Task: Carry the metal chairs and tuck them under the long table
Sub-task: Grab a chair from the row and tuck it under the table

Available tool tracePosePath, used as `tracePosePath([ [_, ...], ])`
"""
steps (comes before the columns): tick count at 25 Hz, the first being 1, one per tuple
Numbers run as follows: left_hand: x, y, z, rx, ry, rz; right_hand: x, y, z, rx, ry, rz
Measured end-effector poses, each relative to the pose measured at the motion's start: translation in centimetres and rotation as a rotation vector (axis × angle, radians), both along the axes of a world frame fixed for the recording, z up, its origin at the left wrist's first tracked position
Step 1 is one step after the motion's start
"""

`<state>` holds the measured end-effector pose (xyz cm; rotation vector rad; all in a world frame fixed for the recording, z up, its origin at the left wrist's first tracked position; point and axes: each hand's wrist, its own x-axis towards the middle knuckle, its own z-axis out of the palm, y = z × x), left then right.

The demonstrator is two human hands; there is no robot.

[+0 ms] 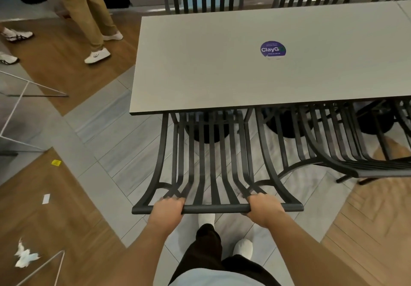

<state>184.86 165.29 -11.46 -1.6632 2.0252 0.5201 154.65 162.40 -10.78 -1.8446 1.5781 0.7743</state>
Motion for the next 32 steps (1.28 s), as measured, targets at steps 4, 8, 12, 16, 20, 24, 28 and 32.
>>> tracePosePath([
  [4, -0.4, -1.6, -0.1, -0.019, -0.004, -0.014, -0.6, -1.7, -0.4, -0.008, -0.002, 0.006],
  [8, 0.2, -3.4, -0.2, -0.011, -0.006, -0.003, -0.3, -3.5, -0.5, -0.018, -0.005, 0.009],
  [12, 0.7, -6.0, -0.2, 0.001, -0.017, 0.009, 0.3, -6.0, -0.6, -0.052, 0.000, 0.022],
  [16, 1.1, -7.8, -0.5, 0.021, -0.012, 0.009, 0.7, -8.1, -0.7, -0.048, 0.013, 0.055],
  [20, 1.5, -7.8, -0.8, 0.032, -0.026, -0.011, 0.9, -8.2, -1.1, -0.046, 0.021, 0.063],
  [24, 1.8, -8.0, -0.6, 0.019, -0.018, -0.052, 1.3, -8.0, -1.4, -0.047, 0.018, 0.066],
  [28, 1.8, -7.9, -0.4, 0.014, 0.030, -0.021, 1.3, -8.2, -1.4, -0.015, 0.004, 0.033],
  [32, 2.0, -8.2, -0.2, 0.111, 0.121, 0.033, 1.4, -8.4, -0.8, 0.050, -0.013, -0.025],
])
